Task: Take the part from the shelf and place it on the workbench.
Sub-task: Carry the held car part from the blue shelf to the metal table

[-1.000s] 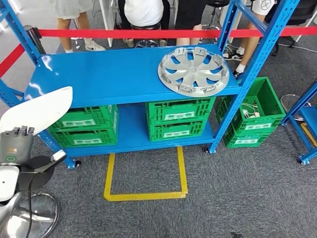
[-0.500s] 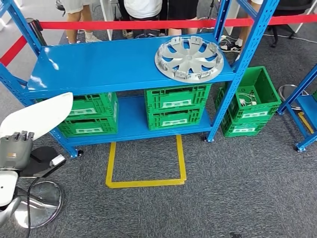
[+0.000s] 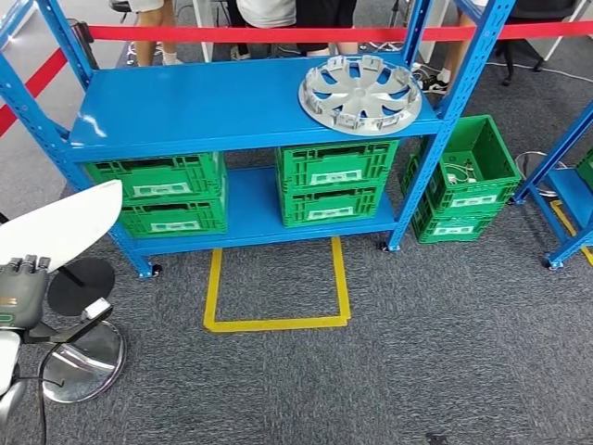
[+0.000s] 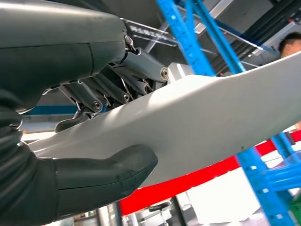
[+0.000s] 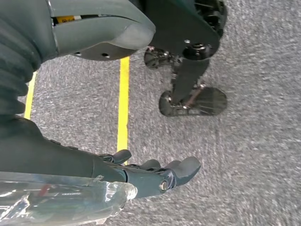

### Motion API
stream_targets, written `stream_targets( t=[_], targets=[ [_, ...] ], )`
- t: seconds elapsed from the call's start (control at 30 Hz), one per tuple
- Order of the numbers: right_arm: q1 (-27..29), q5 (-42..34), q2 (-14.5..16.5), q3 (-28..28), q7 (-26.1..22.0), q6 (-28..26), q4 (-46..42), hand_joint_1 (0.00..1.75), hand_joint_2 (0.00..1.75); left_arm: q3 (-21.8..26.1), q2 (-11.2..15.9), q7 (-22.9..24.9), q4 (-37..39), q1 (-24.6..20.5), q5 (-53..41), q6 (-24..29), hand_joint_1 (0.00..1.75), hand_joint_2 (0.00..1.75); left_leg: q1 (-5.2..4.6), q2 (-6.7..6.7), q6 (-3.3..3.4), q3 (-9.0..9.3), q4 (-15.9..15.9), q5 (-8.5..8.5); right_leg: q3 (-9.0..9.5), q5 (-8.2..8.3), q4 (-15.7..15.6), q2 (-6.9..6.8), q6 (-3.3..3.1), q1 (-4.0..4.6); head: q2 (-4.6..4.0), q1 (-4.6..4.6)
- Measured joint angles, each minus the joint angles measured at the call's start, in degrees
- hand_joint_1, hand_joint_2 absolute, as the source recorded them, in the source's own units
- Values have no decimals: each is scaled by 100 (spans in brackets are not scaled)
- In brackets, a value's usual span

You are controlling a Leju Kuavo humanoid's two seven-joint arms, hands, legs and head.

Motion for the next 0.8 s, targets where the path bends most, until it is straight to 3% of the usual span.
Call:
stream_targets(
  t=[0.07, 0.13, 0.17, 0.2, 0.23, 0.27, 0.3, 0.33, 0.4, 0.47, 0.5, 0.53, 0.57, 0.63, 0.67, 0.7, 0.73, 0.77, 0.8],
  targets=[
    [13, 14, 3, 1, 1, 2, 1, 0, 175, 17, 0, -1, -12, 15, 0, -8, 175, 175, 0, 14, 111, -125, -7, 114, -159, -479, 469, -3, 49, -9, 0, 20],
    [3, 33, 7, 2, -1, 4, 2, 0, 175, 42, 0, 4, -28, 49, 0, -9, 175, 175, -22, 15, 154, -282, -5, 242, -330, -1013, 1257, -5, 67, -10, 0, 39],
    [-2, 43, 7, 3, -2, 5, 2, 0, 175, 58, 0, 9, -39, 81, 0, -8, 175, 175, -39, 15, 160, -368, -3, 313, -349, -1121, 1560, -4, 60, -9, 0, 44],
    [-5, 53, 7, 4, -2, 1, 2, 0, 175, 83, 2, 14, -60, 133, 0, -4, 175, 175, -58, 16, 162, -457, -1, 384, -286, -1090, 1692, -4, 42, -6, 0, 46],
    [-7, 67, 7, 7, -3, -4, 2, 0, 175, 127, 5, 4, -96, 215, 0, 4, 175, 175, -77, 17, 161, -547, 0, 456, -123, -957, 1623, -4, 11, 2, 0, 49],
    [-10, 82, 7, 13, -5, -10, 2, 0, 175, 200, 9, -23, -151, 324, 0, 16, 175, 175, -94, 17, 155, -630, 1, 528, 138, -802, 1364, -1, -33, 14, 0, 46],
    [-16, 101, 8, 25, -7, -22, 2, 0, 175, 301, 12, -65, -220, 453, 0, 34, 175, 175, -106, 19, 144, -698, 3, 595, 470, -751, 957, 4, -89, 34, 0, 45],
    [-24, 122, 8, 41, -11, -34, 2, 0, 175, 434, 13, -125, -299, 593, 0, 59, 175, 175, -115, 24, 125, -748, 5, 658, 816, -791, 481, 8, -132, 54, 0, 42],
    [-35, 157, 25, 75, -14, -60, 3, 0, 175, 738, 8, -261, -444, 851, 0, 127, 175, 175, -102, 41, 65, -778, -27, 791, 1173, -933, -116, 23, -178, 102, 0, 49],
    [-33, 185, 59, 96, -12, -83, 7, 0, 175, 1035, -9, -459, -560, 1088, 0, 196, 175, 175, -73, 46, -11, -782, -91, 903, 1132, -867, -214, 30, -221, 118, -1, 75],
    [-29, 206, 76, 102, -11, -103, 9, 0, 175, 1184, -42, -615, -608, 1202, 0, 224, 175, 175, -66, 36, -45, -805, -82, 854, 1092, -814, -237, 29, -262, 111, -1, 89],
    [-24, 232, 91, 110, -11, -133, 9, 0, 175, 1344, -93, -796, -649, 1308, 0, 239, 175, 175, -64, 25, -76, -841, 2, 677, 1034, -746, -254, 12, -309, 96, -1, 73],
    [-19, 263, 105, 122, -11, -176, 10, 0, 175, 1511, -163, -975, -682, 1395, 0, 251, 175, 175, -59, 16, -103, -896, 193, 397, 967, -673, -270, -9, -345, 81, -1, 53],
    [-19, 335, 125, 165, -11, -286, 10, 0, 175, 1840, -338, -1259, -733, 1505, 0, 248, 175, 175, -52, 9, -153, -1040, 877, -205, 830, -537, -268, -66, -384, 80, 0, 17],
    [-20, 370, 138, 193, -10, -343, 10, 0, 175, 1993, -431, -1365, -754, 1546, 0, 241, 175, 175, -46, 9, -176, -1101, 1253, -320, 764, -471, -265, -99, -381, 80, 0, 10],
    [-19, 401, 149, 220, -10, -390, 10, 0, 175, 2140, -519, -1464, -773, 1586, 0, 234, 175, 175, -40, 10, -196, -1117, 1531, -275, 695, -408, -258, -139, -370, 78, 0, 6],
    [-17, 426, 161, 243, -7, -426, 10, 0, 175, 2284, -599, -1550, -793, 1627, 0, 226, 175, 175, -34, 17, -214, -1052, 1630, -125, 626, -351, -245, -189, -353, 72, 0, 6],
    [-16, 444, 173, 264, -2, -451, 11, 0, 175, 2416, -667, -1621, -815, 1662, 0, 214, 175, 175, -25, 46, -232, -878, 1503, 48, 550, -306, -226, -242, -329, 64, 0, 4],
    [-15, 457, 182, 280, 4, -467, 10, 0, 175, 2533, -723, -1674, -836, 1689, 0, 203, 175, 175, -15, 138, -252, -601, 1179, 157, 493, -274, -198, -297, -303, 65, 0, 4]
  ],
)
